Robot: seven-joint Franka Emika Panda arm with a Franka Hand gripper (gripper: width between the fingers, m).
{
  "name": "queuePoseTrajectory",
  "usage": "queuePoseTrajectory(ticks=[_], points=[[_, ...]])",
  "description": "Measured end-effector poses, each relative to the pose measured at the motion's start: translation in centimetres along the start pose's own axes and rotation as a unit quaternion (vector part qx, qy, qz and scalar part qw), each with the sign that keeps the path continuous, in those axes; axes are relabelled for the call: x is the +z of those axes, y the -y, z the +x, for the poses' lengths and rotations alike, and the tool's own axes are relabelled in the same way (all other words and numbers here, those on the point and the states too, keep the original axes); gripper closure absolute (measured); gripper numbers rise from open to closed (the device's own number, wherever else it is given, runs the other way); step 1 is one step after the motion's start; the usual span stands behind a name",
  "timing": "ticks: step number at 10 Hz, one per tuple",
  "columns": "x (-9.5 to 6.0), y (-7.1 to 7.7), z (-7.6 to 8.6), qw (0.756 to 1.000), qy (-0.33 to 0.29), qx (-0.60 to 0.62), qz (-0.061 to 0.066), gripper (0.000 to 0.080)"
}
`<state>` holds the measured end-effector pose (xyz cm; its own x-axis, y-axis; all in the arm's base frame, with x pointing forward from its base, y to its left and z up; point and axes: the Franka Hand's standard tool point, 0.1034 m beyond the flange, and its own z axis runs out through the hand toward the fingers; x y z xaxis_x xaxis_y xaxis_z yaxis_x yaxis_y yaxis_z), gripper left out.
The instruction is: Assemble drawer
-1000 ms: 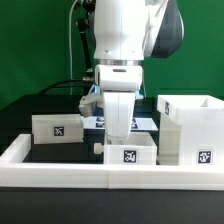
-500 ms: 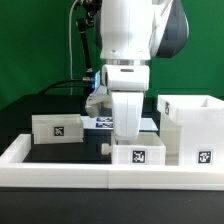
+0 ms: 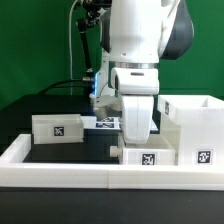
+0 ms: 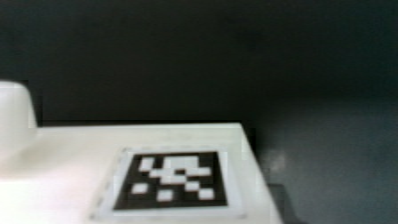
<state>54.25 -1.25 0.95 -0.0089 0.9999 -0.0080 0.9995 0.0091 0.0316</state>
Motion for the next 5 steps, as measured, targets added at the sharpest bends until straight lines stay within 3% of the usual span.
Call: queuePoseTrajectory(ticks=[2, 4, 5], points=[[0.05, 0.10, 0.36, 1.000, 0.000, -0.001, 0.002, 0.0757], [0.04, 0.23, 0.71, 1.000, 0.002, -0.002, 0.016, 0.0757], [0.02, 0.17, 0.91, 1.000, 0.002, -0.004, 0.016, 0.0757]])
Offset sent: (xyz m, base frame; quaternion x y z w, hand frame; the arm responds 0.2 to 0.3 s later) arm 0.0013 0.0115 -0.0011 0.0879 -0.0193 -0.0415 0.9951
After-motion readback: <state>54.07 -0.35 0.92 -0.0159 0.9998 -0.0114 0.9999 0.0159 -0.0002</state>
